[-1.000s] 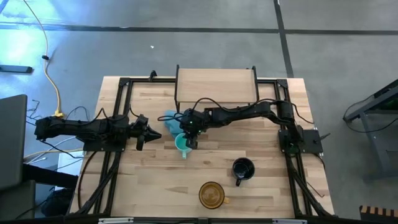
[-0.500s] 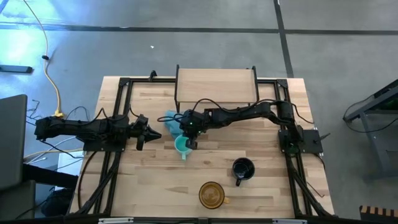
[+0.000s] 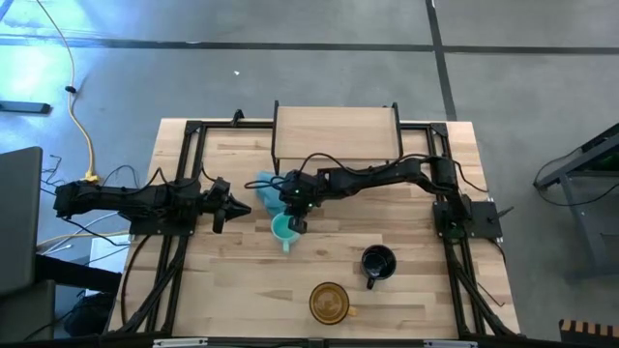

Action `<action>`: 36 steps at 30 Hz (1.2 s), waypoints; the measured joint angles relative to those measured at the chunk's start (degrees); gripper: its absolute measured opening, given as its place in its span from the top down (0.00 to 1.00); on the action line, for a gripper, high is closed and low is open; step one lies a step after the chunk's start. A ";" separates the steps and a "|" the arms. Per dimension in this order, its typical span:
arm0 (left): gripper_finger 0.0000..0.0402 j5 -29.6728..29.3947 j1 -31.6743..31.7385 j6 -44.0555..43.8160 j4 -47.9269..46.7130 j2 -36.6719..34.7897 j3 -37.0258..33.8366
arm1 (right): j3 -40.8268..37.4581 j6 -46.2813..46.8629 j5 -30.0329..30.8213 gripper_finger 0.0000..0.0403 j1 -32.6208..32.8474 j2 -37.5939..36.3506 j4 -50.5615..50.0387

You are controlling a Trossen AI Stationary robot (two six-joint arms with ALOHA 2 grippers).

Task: Stack small to large cups/mugs on shelf
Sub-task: Put the blue mug on the shelf

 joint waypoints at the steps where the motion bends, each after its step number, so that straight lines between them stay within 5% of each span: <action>1: 0.91 0.00 0.00 0.02 0.00 0.00 0.00 | 0.60 -0.04 -0.19 1.00 0.00 0.00 -1.04; 26: 0.91 -0.02 0.02 0.72 -0.02 -0.02 0.00 | 34.57 -12.47 2.98 1.00 -7.89 -0.11 -40.30; 36: 0.91 -0.46 0.02 1.09 -0.04 0.00 0.00 | 39.81 -16.79 2.93 1.00 -16.16 -0.13 -40.34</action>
